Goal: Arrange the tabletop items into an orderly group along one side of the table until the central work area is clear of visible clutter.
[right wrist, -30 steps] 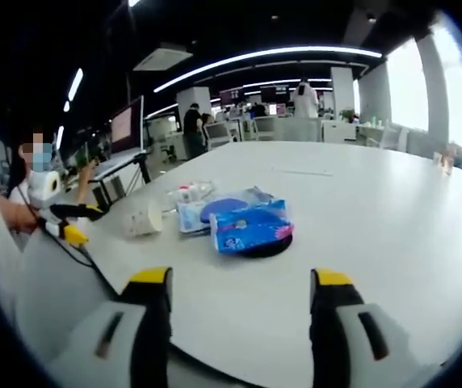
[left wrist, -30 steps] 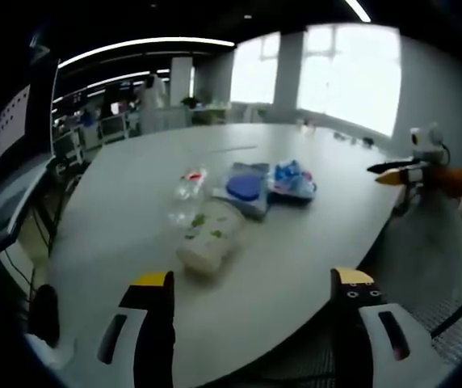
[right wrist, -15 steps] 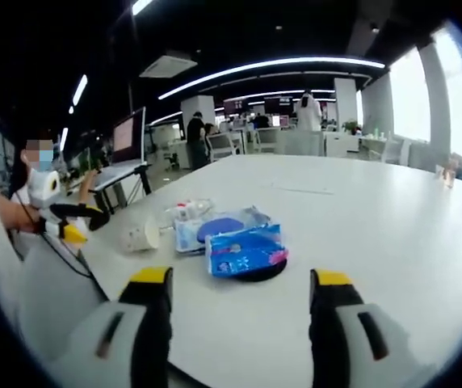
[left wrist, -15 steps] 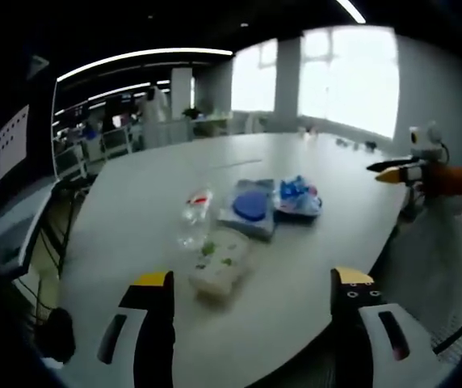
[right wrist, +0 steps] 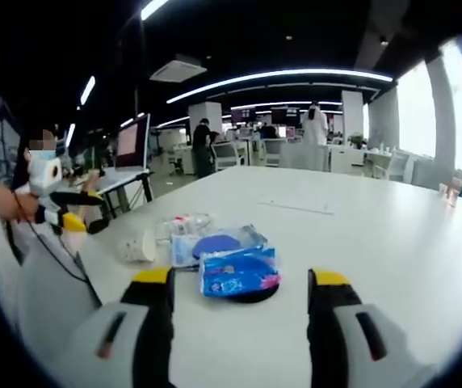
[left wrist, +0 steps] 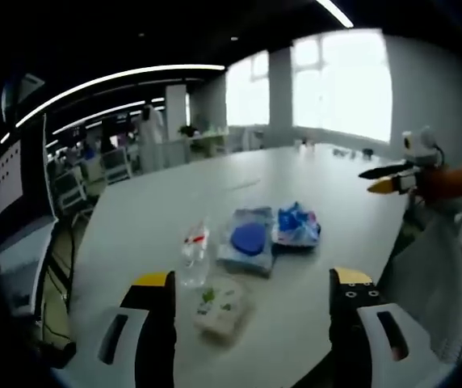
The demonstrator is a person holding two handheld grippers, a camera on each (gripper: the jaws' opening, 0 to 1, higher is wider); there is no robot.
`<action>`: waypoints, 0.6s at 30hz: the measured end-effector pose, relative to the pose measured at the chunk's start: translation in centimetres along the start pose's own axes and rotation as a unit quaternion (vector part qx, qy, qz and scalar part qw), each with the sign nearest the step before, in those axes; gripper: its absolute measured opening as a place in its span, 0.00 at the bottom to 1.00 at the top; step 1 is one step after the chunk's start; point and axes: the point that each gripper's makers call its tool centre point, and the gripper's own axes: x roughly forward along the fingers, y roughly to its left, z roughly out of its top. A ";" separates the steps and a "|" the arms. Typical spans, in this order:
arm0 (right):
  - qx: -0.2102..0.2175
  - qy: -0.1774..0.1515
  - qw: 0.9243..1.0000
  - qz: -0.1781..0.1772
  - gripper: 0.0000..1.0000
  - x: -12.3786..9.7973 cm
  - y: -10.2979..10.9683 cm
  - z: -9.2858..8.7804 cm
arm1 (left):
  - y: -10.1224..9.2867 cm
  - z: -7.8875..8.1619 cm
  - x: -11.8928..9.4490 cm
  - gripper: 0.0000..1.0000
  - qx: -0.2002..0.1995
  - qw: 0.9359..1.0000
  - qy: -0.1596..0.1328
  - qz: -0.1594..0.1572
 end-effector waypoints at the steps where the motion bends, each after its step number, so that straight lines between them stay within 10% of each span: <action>1: 0.000 -0.001 1.000 0.000 0.65 0.0 0.0 0.1 | -0.1 0.5 0.2 0.73 0.003 1.000 -0.002 -0.001; 18: -0.028 -0.023 0.999 0.019 0.62 1.3 -1.6 3.6 | -2.8 7.4 4.6 0.71 0.010 0.999 -0.047 -0.014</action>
